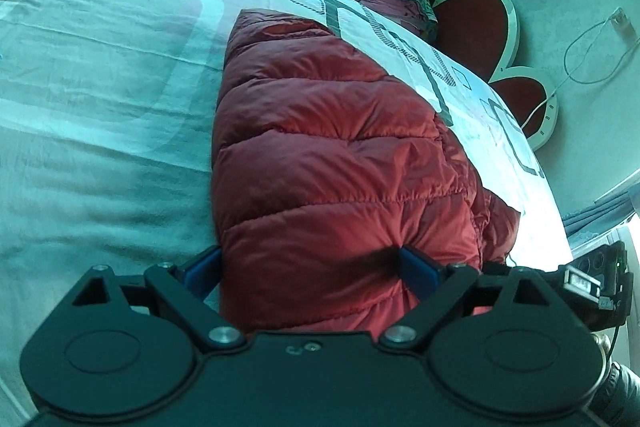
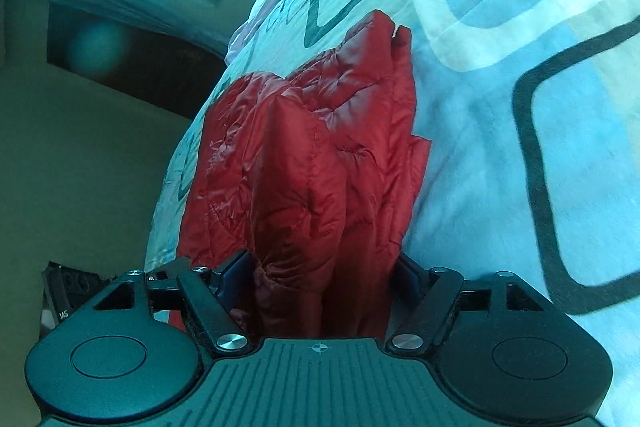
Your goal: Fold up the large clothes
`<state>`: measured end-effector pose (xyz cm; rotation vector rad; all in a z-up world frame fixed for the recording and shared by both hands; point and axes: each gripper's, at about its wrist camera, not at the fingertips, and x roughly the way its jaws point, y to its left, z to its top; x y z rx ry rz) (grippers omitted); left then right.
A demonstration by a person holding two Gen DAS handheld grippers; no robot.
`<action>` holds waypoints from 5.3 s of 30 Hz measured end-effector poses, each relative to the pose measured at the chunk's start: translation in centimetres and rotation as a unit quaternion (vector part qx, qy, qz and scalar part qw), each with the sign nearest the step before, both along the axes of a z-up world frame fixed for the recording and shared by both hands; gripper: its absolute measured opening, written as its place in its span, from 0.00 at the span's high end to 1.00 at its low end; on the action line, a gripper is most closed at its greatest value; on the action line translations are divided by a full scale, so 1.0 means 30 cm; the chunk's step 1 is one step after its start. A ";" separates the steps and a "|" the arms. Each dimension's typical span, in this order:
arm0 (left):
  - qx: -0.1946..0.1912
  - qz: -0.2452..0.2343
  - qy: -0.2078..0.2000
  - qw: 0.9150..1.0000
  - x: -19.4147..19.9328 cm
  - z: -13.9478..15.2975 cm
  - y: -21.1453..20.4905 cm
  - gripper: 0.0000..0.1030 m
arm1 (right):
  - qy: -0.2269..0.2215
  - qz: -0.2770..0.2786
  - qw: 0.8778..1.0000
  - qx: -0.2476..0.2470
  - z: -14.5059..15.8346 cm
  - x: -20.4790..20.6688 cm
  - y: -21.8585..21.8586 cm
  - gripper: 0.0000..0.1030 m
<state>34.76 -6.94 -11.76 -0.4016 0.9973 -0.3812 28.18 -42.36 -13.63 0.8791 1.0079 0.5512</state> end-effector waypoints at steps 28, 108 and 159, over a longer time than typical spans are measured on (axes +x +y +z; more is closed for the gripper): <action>0.002 -0.076 -0.066 0.995 -0.040 0.082 0.102 0.34 | -0.086 0.012 0.993 -0.079 0.232 -0.058 0.163 0.64; 0.197 -0.100 -0.158 0.962 -0.166 0.057 0.881 0.71 | -0.147 0.112 0.940 -0.288 0.147 -0.012 1.406 0.82; 0.230 0.084 -0.214 0.946 -0.777 0.373 0.615 0.00 | -0.218 0.012 0.917 -0.333 0.479 -0.562 1.179 0.01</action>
